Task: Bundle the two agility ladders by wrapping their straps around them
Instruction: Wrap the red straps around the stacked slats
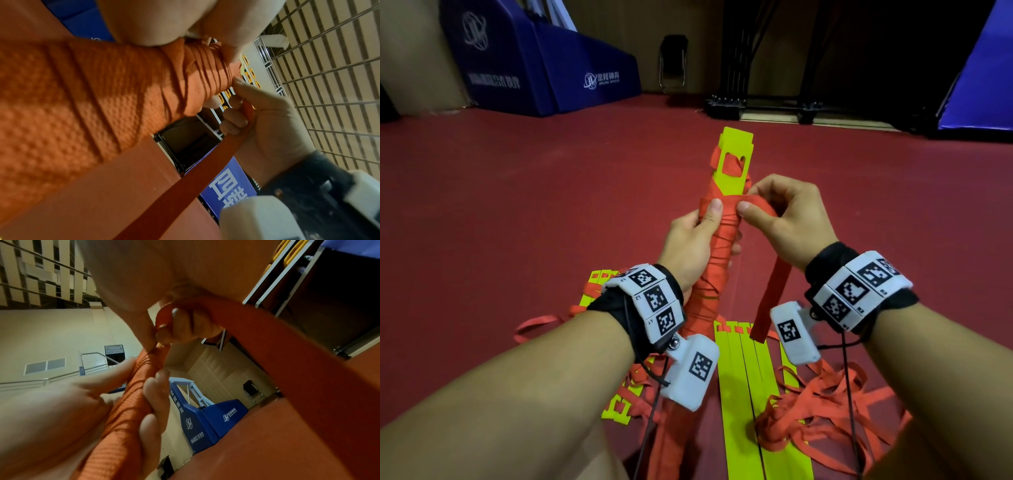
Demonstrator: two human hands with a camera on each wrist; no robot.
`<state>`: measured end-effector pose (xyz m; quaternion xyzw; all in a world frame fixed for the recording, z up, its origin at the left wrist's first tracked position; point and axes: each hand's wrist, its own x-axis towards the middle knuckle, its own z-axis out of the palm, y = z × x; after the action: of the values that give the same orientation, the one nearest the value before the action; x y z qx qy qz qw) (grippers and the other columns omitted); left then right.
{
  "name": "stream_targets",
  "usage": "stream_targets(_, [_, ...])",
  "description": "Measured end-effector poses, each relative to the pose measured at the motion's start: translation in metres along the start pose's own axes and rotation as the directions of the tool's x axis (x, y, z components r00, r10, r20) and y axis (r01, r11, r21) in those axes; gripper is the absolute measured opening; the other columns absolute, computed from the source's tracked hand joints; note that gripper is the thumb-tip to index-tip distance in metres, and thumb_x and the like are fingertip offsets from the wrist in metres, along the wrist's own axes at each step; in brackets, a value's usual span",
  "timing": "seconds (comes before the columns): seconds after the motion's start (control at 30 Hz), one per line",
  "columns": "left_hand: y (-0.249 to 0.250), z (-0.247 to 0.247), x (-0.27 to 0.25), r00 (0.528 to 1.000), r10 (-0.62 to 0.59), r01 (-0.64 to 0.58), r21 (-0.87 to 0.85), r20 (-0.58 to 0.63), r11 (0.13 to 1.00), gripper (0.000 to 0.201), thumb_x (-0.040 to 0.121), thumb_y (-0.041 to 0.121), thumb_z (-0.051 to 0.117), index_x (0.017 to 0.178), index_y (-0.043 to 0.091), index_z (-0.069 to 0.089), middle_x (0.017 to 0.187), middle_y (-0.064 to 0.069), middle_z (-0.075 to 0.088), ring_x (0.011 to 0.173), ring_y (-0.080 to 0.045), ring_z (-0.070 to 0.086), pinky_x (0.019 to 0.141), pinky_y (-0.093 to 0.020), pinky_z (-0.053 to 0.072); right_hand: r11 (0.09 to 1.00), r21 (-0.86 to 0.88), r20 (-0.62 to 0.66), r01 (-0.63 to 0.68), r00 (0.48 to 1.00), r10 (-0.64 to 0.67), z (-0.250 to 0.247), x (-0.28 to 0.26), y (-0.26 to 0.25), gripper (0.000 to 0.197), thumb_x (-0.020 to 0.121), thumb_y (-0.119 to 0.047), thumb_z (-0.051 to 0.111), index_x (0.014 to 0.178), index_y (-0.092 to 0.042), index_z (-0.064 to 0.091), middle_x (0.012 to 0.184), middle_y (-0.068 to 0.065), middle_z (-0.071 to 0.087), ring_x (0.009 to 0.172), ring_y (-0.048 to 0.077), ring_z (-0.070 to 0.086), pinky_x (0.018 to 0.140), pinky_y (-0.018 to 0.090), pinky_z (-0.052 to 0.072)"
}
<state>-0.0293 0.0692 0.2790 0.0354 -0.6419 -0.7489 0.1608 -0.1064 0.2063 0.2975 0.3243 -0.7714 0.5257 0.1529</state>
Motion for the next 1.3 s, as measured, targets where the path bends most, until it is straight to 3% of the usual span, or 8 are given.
stream_targets(0.2, [0.004,-0.003,0.000,0.999,-0.026,0.025,-0.021,-0.035,0.999,0.038,0.106,0.040,0.046,0.103,0.006,0.064,0.071,-0.008,0.071,0.056,-0.016,0.067,0.053,-0.024,0.054,0.992,0.112,-0.019,-0.057,0.998,0.060,-0.001,0.001,0.004,0.018,0.089,-0.017,0.073,0.074,-0.023,0.063,0.057,-0.011,0.057,0.054,0.008,0.049,0.057,0.027,0.041])
stream_targets(0.33, [0.006,-0.002,-0.001,0.998,-0.059,0.060,-0.100,0.011,0.993,0.043,0.107,0.040,0.042,0.105,0.005,0.067,0.071,-0.008,0.072,0.054,-0.015,0.066,0.052,-0.023,0.054,0.968,0.244,0.049,-0.062,0.997,0.052,0.002,-0.003,0.000,0.017,0.095,-0.008,0.065,0.082,-0.018,0.063,0.062,-0.005,0.060,0.053,0.004,0.050,0.053,0.018,0.039])
stream_targets(0.57, [0.001,-0.005,-0.001,0.985,-0.173,0.173,-0.094,0.013,0.980,0.049,0.103,0.053,0.044,0.096,0.014,0.073,0.075,-0.002,0.068,0.061,-0.016,0.062,0.062,-0.028,0.050,0.902,0.430,0.117,-0.050,0.993,-0.001,0.009,-0.008,-0.014,0.011,0.093,-0.007,0.065,0.085,-0.013,0.061,0.058,-0.009,0.056,0.052,0.011,0.045,0.047,0.022,0.037])
stream_targets(0.77, [0.002,0.002,-0.006,0.987,-0.158,0.162,-0.122,0.040,0.979,0.041,0.107,0.045,0.041,0.122,0.014,0.063,0.075,-0.007,0.065,0.062,-0.021,0.064,0.066,-0.035,0.052,0.900,0.413,0.160,-0.142,0.984,0.081,0.009,-0.008,-0.010,0.031,0.077,-0.032,0.075,0.096,-0.012,0.061,0.061,-0.006,0.053,0.050,0.009,0.048,0.046,0.020,0.039])
stream_targets(1.0, [0.001,0.004,-0.007,0.984,-0.177,0.175,-0.070,-0.020,0.982,0.040,0.107,0.045,0.043,0.098,0.020,0.074,0.073,-0.009,0.069,0.063,-0.023,0.065,0.084,-0.056,0.054,0.921,0.326,0.166,-0.216,0.972,0.169,0.007,-0.005,-0.003,0.052,0.069,-0.044,0.080,0.104,-0.012,0.059,0.058,-0.007,0.047,0.049,0.006,0.042,0.050,0.021,0.037])
stream_targets(1.13, [0.000,0.005,-0.006,0.980,-0.198,0.198,-0.108,0.009,0.974,0.054,0.100,0.058,0.046,0.104,0.012,0.076,0.099,-0.020,0.076,0.089,-0.037,0.071,0.096,-0.058,0.052,0.950,0.249,0.115,-0.188,0.980,0.164,0.011,-0.004,0.002,0.053,0.069,-0.051,0.085,0.087,-0.008,0.061,0.055,-0.007,0.041,0.054,0.015,0.036,0.057,0.033,0.031])
stream_targets(1.2, [0.000,0.005,-0.006,0.986,-0.161,0.164,-0.124,0.034,0.979,0.056,0.098,0.054,0.049,0.109,0.006,0.074,0.106,-0.028,0.073,0.086,-0.037,0.069,0.090,-0.052,0.054,0.950,0.249,0.128,-0.187,0.979,0.160,0.011,-0.004,0.003,0.049,0.075,-0.045,0.084,0.080,-0.003,0.059,0.054,-0.005,0.040,0.053,0.015,0.035,0.056,0.033,0.030])
stream_targets(1.3, [0.000,0.005,-0.005,0.995,-0.095,0.098,-0.087,0.032,0.991,0.047,0.102,0.046,0.047,0.105,0.006,0.073,0.089,-0.020,0.071,0.074,-0.031,0.067,0.066,-0.035,0.056,0.940,0.280,0.162,-0.197,0.974,0.156,0.008,-0.003,0.002,0.030,0.089,-0.020,0.076,0.079,0.001,0.057,0.053,-0.005,0.040,0.048,0.009,0.035,0.050,0.025,0.031])
